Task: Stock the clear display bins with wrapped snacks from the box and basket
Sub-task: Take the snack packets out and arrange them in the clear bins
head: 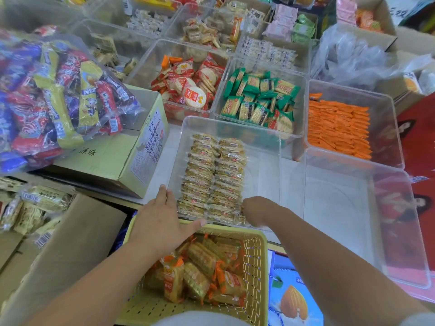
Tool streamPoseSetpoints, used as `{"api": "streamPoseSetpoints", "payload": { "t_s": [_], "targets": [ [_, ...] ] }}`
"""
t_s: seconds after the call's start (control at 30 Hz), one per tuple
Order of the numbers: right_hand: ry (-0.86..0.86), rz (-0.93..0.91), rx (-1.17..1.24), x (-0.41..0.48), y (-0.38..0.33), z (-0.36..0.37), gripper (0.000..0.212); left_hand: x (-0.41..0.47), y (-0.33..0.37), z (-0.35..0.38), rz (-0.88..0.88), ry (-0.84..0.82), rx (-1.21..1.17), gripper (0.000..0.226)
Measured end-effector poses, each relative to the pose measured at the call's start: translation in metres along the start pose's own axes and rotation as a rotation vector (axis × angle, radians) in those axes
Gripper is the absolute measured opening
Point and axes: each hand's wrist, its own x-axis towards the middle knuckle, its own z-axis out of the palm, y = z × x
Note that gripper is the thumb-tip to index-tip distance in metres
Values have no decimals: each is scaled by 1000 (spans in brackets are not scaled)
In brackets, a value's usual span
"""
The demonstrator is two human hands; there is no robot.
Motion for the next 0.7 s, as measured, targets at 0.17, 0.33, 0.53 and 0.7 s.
{"api": "streamPoseSetpoints", "payload": {
  "t_s": [0.17, 0.33, 0.53, 0.7],
  "targets": [
    [-74, 39, 204, 10, -4, -7, 13, -1, -1, -4, 15, 2, -36, 153],
    [70, 85, 612, 20, 16, -22, 54, 13, -13, -13, -14, -40, -271, 153],
    [650, 170, 961, 38, 11, -31, 73, 58, -12, -16, -62, -45, -510, 134],
    [436, 110, 1661, 76, 9, -34, 69, 106, -5, -18, -142, -4, -856, 111]
  ]
}}
